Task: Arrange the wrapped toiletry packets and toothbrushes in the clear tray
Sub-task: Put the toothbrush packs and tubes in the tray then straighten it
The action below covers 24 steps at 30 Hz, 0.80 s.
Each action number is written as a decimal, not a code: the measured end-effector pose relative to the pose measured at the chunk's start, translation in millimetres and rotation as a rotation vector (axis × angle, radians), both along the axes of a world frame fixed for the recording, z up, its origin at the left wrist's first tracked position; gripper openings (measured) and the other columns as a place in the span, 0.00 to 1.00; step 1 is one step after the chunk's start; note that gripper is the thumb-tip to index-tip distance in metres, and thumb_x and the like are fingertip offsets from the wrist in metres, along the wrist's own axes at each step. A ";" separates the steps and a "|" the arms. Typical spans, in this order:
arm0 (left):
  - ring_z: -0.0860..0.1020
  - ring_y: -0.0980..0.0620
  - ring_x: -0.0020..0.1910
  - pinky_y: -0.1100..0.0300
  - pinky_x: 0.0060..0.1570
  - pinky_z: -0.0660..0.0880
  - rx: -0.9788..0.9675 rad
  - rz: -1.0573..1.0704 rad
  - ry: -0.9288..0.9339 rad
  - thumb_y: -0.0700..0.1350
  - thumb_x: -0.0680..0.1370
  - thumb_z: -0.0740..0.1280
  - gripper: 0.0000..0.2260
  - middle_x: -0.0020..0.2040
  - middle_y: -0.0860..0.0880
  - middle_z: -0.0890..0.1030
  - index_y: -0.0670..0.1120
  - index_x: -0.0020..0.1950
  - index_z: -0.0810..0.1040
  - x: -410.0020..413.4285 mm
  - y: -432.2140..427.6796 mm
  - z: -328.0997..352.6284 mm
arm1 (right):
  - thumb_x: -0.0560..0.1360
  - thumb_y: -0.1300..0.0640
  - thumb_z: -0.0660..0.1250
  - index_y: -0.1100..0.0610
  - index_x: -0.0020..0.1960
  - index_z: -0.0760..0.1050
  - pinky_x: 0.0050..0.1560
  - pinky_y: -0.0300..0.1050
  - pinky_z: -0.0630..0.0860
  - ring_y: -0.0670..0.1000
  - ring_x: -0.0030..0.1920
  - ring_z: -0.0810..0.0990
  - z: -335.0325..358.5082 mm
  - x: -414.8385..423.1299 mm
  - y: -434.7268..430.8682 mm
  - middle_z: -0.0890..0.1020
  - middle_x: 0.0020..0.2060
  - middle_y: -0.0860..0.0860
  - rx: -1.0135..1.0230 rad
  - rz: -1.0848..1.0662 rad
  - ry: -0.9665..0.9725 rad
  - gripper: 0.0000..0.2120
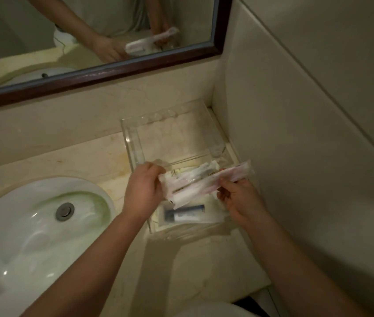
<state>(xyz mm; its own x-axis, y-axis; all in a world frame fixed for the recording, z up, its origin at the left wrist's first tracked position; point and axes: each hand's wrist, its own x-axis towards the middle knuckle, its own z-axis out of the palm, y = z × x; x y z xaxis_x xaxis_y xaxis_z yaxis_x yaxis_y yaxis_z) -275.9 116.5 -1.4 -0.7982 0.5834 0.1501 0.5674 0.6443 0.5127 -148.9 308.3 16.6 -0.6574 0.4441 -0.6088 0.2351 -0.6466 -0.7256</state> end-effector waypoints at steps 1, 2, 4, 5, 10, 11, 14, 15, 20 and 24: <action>0.76 0.45 0.46 0.55 0.44 0.72 0.007 0.089 -0.028 0.36 0.71 0.62 0.11 0.46 0.45 0.78 0.43 0.50 0.80 4.0 -10.5 1.2 | 0.77 0.64 0.66 0.57 0.52 0.79 0.36 0.38 0.76 0.47 0.42 0.81 -1.9 -2.2 -2.5 0.83 0.44 0.52 -0.013 -0.008 -0.024 0.06; 0.76 0.45 0.46 0.55 0.44 0.72 -0.044 0.128 -0.039 0.35 0.71 0.66 0.10 0.47 0.45 0.78 0.43 0.51 0.80 8.0 -19.6 1.5 | 0.76 0.63 0.67 0.58 0.53 0.79 0.36 0.39 0.76 0.48 0.42 0.80 -3.7 -4.8 -5.7 0.83 0.45 0.53 -0.031 -0.016 -0.043 0.06; 0.77 0.44 0.49 0.53 0.46 0.75 -0.200 0.095 -0.051 0.41 0.71 0.71 0.14 0.50 0.46 0.79 0.45 0.56 0.79 13.7 -30.9 -1.5 | 0.75 0.64 0.68 0.60 0.52 0.79 0.36 0.39 0.76 0.48 0.40 0.80 -4.6 -9.5 -11.7 0.82 0.43 0.54 -0.053 -0.034 -0.069 0.06; 0.77 0.43 0.50 0.52 0.46 0.75 -0.260 0.071 -0.054 0.44 0.71 0.73 0.16 0.52 0.45 0.79 0.45 0.58 0.79 13.8 -34.2 -2.7 | 0.75 0.64 0.68 0.59 0.51 0.79 0.36 0.39 0.76 0.47 0.39 0.80 -4.6 -11.7 -14.8 0.82 0.41 0.53 -0.046 -0.034 -0.088 0.05; 0.77 0.44 0.47 0.54 0.40 0.73 -0.349 0.008 0.046 0.46 0.70 0.72 0.12 0.48 0.47 0.81 0.46 0.51 0.82 2.9 -27.8 -0.7 | 0.75 0.64 0.68 0.58 0.45 0.78 0.25 0.37 0.65 0.45 0.29 0.70 -3.1 -12.8 -17.6 0.73 0.30 0.51 0.033 0.021 -0.176 0.03; 0.77 0.44 0.46 0.55 0.38 0.72 -0.343 0.014 0.053 0.46 0.70 0.72 0.09 0.46 0.47 0.81 0.46 0.49 0.82 0.5 -25.4 -0.1 | 0.75 0.64 0.67 0.58 0.44 0.78 0.23 0.37 0.63 0.45 0.28 0.69 -2.5 -11.9 -16.9 0.72 0.29 0.51 0.040 0.034 -0.175 0.03; 0.78 0.45 0.42 0.56 0.34 0.72 -0.300 0.032 0.065 0.45 0.71 0.71 0.05 0.42 0.48 0.80 0.45 0.44 0.82 -8.1 -19.2 0.8 | 0.75 0.66 0.66 0.59 0.44 0.77 0.23 0.36 0.66 0.45 0.28 0.71 2.3 -11.5 -17.2 0.74 0.29 0.52 0.014 0.018 -0.183 0.04; 0.78 0.45 0.41 0.56 0.33 0.71 -0.285 0.036 0.073 0.45 0.71 0.71 0.04 0.42 0.48 0.80 0.45 0.43 0.82 -11.1 -17.4 1.6 | 0.75 0.67 0.66 0.59 0.45 0.78 0.23 0.35 0.68 0.45 0.29 0.73 4.5 -12.7 -17.9 0.76 0.30 0.52 -0.008 0.002 -0.177 0.04; 0.78 0.45 0.40 0.55 0.32 0.74 -0.232 0.076 0.079 0.42 0.72 0.70 0.05 0.45 0.46 0.79 0.43 0.46 0.80 -21.2 -10.7 6.0 | 0.75 0.70 0.65 0.63 0.45 0.78 0.27 0.33 0.75 0.46 0.33 0.79 12.3 -25.6 -24.0 0.80 0.36 0.55 -0.139 -0.046 -0.130 0.05; 0.76 0.50 0.38 0.58 0.37 0.73 0.011 0.083 -0.015 0.40 0.75 0.67 0.04 0.47 0.48 0.77 0.44 0.49 0.80 -4.9 -13.7 11.1 | 0.75 0.72 0.64 0.64 0.45 0.77 0.30 0.34 0.79 0.46 0.31 0.82 9.7 -36.2 -29.8 0.81 0.36 0.57 -0.274 -0.074 -0.055 0.05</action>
<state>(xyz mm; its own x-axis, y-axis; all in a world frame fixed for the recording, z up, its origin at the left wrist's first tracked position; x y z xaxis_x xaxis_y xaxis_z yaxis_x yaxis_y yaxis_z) -280.8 102.8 9.7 -0.8459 0.5137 0.1437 0.5046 0.6832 0.5279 -185.1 278.5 26.3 -0.5919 0.3037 -0.7466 0.2148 -0.8334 -0.5092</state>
